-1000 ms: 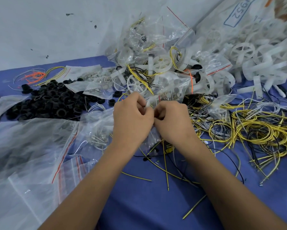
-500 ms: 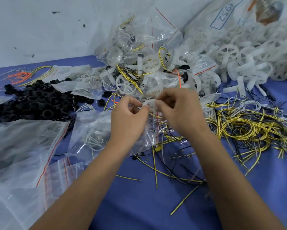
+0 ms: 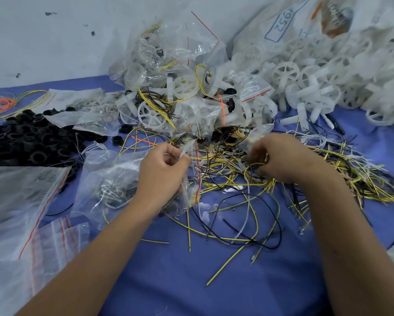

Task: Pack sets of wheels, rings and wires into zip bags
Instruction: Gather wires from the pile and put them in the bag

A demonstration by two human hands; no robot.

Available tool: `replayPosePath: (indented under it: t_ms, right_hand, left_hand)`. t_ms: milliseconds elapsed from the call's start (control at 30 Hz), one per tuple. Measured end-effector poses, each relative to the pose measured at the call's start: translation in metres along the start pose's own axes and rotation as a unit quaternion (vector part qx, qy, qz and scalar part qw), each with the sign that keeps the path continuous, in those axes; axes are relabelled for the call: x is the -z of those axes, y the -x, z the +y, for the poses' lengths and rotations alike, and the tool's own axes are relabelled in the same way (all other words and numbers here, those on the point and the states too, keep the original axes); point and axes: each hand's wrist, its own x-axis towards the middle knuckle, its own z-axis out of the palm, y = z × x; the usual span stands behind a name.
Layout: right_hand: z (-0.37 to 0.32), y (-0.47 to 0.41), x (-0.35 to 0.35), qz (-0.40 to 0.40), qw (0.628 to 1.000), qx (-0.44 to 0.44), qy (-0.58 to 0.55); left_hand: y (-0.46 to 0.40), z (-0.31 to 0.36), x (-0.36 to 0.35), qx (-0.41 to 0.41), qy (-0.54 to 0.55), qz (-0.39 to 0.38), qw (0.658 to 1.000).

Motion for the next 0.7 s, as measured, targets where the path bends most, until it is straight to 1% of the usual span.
replayPosePath:
  t_ms: [233, 300, 433, 533, 633, 700]
  right_hand:
    - [0.01, -0.006, -0.002, -0.002, 0.999, 0.023, -0.025]
    - [0.012, -0.005, 0.0, 0.018, 0.998, 0.042, -0.032]
    - [0.006, -0.003, 0.005, 0.112, 0.985, 0.086, -0.101]
    - [-0.004, -0.001, 0.009, 0.201, 0.959, 0.122, -0.156]
    - [-0.009, -0.001, 0.014, 0.249, 0.938, 0.124, -0.208]
    - [-0.011, 0.0, 0.016, 0.278, 0.93, 0.117, -0.208]
  left_hand:
    - [-0.001, -0.002, -0.001, 0.002, 0.003, -0.004, 1.0]
    - [0.0, -0.001, 0.0, -0.001, -0.002, -0.003, 1.0]
    - [0.002, 0.0, 0.0, -0.036, -0.038, 0.006, 0.999]
    - [0.004, 0.001, 0.001, -0.055, -0.069, 0.022, 0.996]
    - [0.001, -0.002, 0.002, -0.062, -0.078, 0.049, 0.994]
    - [-0.001, -0.002, 0.003, -0.069, -0.089, 0.072, 0.991]
